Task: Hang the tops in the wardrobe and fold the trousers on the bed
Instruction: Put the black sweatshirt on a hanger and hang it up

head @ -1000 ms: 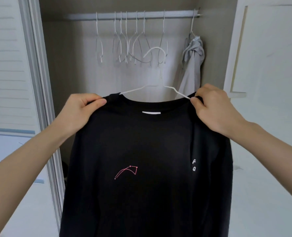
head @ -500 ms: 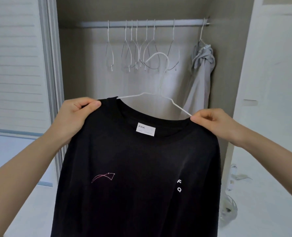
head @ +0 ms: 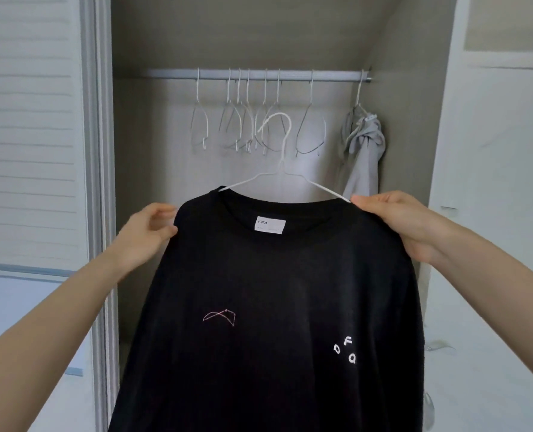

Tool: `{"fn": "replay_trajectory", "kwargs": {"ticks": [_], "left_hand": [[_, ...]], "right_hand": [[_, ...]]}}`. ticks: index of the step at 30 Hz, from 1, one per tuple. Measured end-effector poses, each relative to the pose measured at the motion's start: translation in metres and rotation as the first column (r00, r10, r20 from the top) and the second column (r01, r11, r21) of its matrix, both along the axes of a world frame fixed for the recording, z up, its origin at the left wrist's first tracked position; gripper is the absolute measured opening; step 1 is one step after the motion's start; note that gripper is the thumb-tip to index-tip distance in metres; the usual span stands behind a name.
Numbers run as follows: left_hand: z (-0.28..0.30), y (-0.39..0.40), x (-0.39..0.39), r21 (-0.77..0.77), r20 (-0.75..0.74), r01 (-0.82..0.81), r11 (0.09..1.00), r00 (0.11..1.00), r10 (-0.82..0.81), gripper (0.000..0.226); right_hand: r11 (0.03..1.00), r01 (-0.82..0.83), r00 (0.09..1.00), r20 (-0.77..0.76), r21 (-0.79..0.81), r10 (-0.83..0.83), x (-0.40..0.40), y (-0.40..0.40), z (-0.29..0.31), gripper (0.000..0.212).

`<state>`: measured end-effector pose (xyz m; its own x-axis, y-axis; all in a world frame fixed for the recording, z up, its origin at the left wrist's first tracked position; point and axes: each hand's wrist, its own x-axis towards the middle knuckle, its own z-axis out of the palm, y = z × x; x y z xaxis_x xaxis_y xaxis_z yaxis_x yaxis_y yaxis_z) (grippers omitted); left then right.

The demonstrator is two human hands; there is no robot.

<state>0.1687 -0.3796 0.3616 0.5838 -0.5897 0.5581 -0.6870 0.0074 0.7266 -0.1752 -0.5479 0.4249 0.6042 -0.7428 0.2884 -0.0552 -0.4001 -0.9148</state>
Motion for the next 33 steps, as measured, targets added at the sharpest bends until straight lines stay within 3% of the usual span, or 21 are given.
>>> {"fn": "replay_trajectory", "kwargs": {"ticks": [3, 6, 11, 15, 18, 21, 27, 30, 33], "left_hand": [[-0.008, -0.025, -0.032, 0.114, 0.093, 0.125, 0.986, 0.986, -0.136, 0.057], [-0.015, -0.043, -0.077, 0.180, 0.187, 0.334, 0.925, 0.912, -0.365, 0.065], [-0.020, -0.064, -0.141, 0.355, 0.050, 0.639, 0.682, 0.716, -0.696, 0.077], [-0.023, -0.079, -0.163, 0.339, -0.081, 0.755, 0.561, 0.618, -0.782, 0.095], [-0.028, -0.092, -0.180, 0.263, -0.124, 0.770, 0.581, 0.624, -0.771, 0.118], [-0.028, -0.101, -0.192, 0.123, -0.126, 0.743, 0.658, 0.669, -0.733, 0.119], [-0.033, -0.105, -0.187, 0.033, 0.145, 0.446, 0.894, 0.883, -0.446, 0.083], [-0.038, -0.114, -0.181, 0.036, 0.271, 0.270, 0.962, 0.924, -0.269, 0.057], [-0.040, -0.122, -0.172, 0.075, 0.319, 0.190, 0.979, 0.926, -0.204, 0.026]], "right_hand": [[0.997, 0.059, 0.998, -0.027, 0.045, -0.058, 0.005, 0.008, 0.012, 0.029], [0.985, 0.138, 0.990, -0.038, 0.106, -0.135, 0.008, 0.020, 0.019, 0.026], [0.967, 0.220, 0.972, -0.112, 0.128, -0.206, 0.026, 0.039, 0.013, 0.030], [0.929, 0.309, 0.950, -0.024, 0.204, -0.311, 0.044, 0.037, 0.003, 0.032], [0.914, 0.343, 0.930, 0.057, 0.215, -0.362, 0.056, 0.033, 0.003, 0.031], [0.905, 0.407, 0.902, 0.106, 0.121, -0.420, 0.065, 0.025, 0.007, 0.034], [0.889, 0.457, 0.872, 0.185, 0.029, -0.454, 0.073, 0.013, 0.028, 0.035], [0.876, 0.482, 0.858, 0.206, -0.004, -0.471, 0.078, 0.002, 0.041, 0.036], [0.859, 0.508, 0.849, 0.207, -0.061, -0.487, 0.081, -0.011, 0.055, 0.035]]}}
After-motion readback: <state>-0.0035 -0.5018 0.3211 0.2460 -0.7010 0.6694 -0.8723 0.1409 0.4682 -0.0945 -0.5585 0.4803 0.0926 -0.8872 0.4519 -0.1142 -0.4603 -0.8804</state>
